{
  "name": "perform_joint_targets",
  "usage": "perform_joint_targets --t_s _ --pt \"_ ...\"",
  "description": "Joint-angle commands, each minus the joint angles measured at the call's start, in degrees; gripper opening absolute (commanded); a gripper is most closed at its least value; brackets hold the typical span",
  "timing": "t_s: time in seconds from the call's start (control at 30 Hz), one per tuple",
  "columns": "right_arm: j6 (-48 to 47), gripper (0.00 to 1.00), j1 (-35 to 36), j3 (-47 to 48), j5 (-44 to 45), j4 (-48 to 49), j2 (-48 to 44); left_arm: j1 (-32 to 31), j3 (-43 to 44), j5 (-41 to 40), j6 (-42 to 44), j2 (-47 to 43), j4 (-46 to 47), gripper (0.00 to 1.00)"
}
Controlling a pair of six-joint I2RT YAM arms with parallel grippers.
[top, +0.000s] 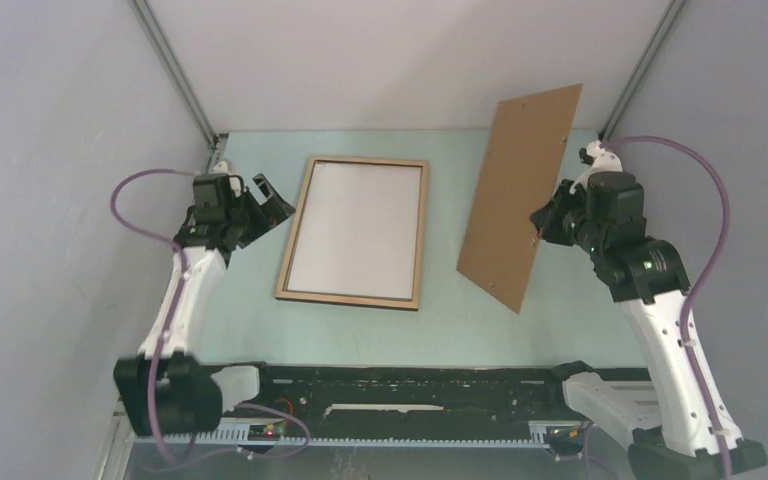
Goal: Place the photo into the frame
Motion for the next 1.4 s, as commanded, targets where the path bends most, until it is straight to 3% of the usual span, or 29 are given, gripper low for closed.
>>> perform_joint_targets --t_s 0.0,0.1,0.2,0.33,0.53,0.9,1.37 --pt "0.67 0.00 -9.72 0.54 -30.88 8.24 2.91 2.57 -0.08 1.80 -1.61 10.06 7.34 0.98" --pt "1.95 0.00 -15.10 2.10 -36.90 8.05 4.31 2.98 4.54 -0.46 1.59 18.48 6.80 0.95" --pt "2.13 0.00 -17.85 3.47 -35.51 6.68 4.75 3.18 9.20 1.78 5.87 26.78 6.10 0.94" --pt "2.92 0.00 -18.61 2.91 -38.00 6.70 6.16 3.80 13.70 7.81 7.44 36.53 5.72 0.92" --pt "5.61 0.00 -18.89 -0.77 -42.10 10.73 6.68 3.79 20.48 10.17 7.18 45.89 4.38 0.86" --pt "16.87 0.00 -20.47 -7.15 -57.30 24.77 10.27 3.33 20.35 17.12 7.99 52.52 5.29 0.71" --pt "25.39 0.00 -11.29 -10.15 -57.23 47.59 28.87 -2.55 19.37 27.75 3.49 53.95 9.28 0.75"
